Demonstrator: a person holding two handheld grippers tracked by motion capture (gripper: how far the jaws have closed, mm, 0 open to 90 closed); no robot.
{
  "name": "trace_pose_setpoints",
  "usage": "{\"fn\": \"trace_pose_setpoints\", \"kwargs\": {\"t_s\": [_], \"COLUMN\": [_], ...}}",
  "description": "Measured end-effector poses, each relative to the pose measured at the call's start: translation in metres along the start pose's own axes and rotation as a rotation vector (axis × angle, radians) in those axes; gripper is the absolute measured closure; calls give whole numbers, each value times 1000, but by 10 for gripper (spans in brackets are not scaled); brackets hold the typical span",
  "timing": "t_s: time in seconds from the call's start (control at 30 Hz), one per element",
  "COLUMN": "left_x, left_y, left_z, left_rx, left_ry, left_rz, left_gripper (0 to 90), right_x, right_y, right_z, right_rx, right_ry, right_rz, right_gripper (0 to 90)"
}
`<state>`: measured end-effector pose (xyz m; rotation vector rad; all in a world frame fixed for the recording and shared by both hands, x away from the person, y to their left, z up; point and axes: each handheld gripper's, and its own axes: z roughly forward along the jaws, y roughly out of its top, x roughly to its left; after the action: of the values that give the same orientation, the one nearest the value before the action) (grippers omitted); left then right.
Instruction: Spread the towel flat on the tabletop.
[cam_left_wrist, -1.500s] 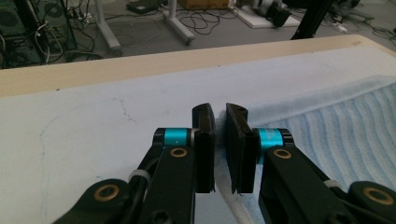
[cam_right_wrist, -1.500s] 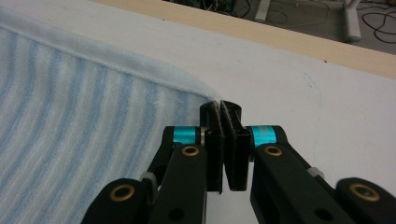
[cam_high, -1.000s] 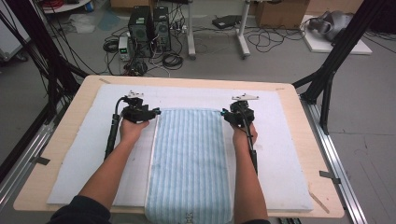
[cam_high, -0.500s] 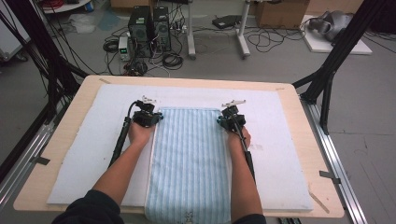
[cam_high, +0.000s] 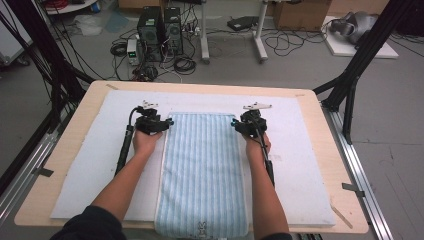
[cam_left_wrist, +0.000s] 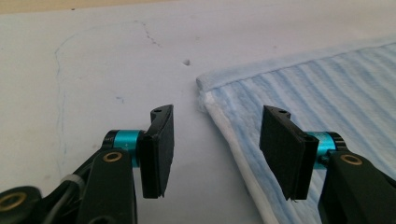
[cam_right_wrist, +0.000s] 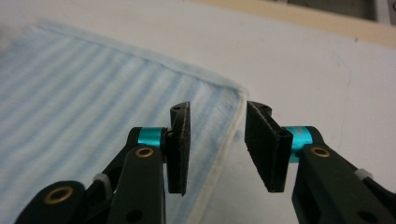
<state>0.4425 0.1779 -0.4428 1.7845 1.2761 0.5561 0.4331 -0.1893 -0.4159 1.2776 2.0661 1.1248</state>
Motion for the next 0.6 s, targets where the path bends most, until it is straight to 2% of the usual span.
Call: {"fn": "trace_pose_setpoints", "kwargs": {"t_s": [0.03, 0.13, 0.23, 0.37, 0.47, 0.53, 0.6], "left_x": [1, 4, 4, 2, -1, -6, -10], "left_y": [-2, -10, -18, -24, -30, -33, -37], "left_z": [-5, -17, -28, -45, -60, -65, -67], "left_rx": [-12, -18, -24, -12, -6, 34, 44], "left_ry": [-11, -38, -81, -121, -154, -154, -170], "left_rz": [3, -23, -50, -36, -42, -3, -9], "left_gripper": [458, 457, 447, 457, 515, 551, 585], "right_x": [2, 7, 4, 2, 2, 4, 10], "right_y": [0, -1, -8, -25, -45, -55, -67], "right_z": [-5, -22, -34, -53, -68, -73, -75], "right_rx": [-10, -3, 10, 16, 1, 25, 50], "right_ry": [2, -3, -14, -6, 56, 78, 101], "right_rz": [-17, -54, -42, -50, -1, 0, 0], "right_gripper": [588, 570, 531, 489, 485, 511, 533]}}
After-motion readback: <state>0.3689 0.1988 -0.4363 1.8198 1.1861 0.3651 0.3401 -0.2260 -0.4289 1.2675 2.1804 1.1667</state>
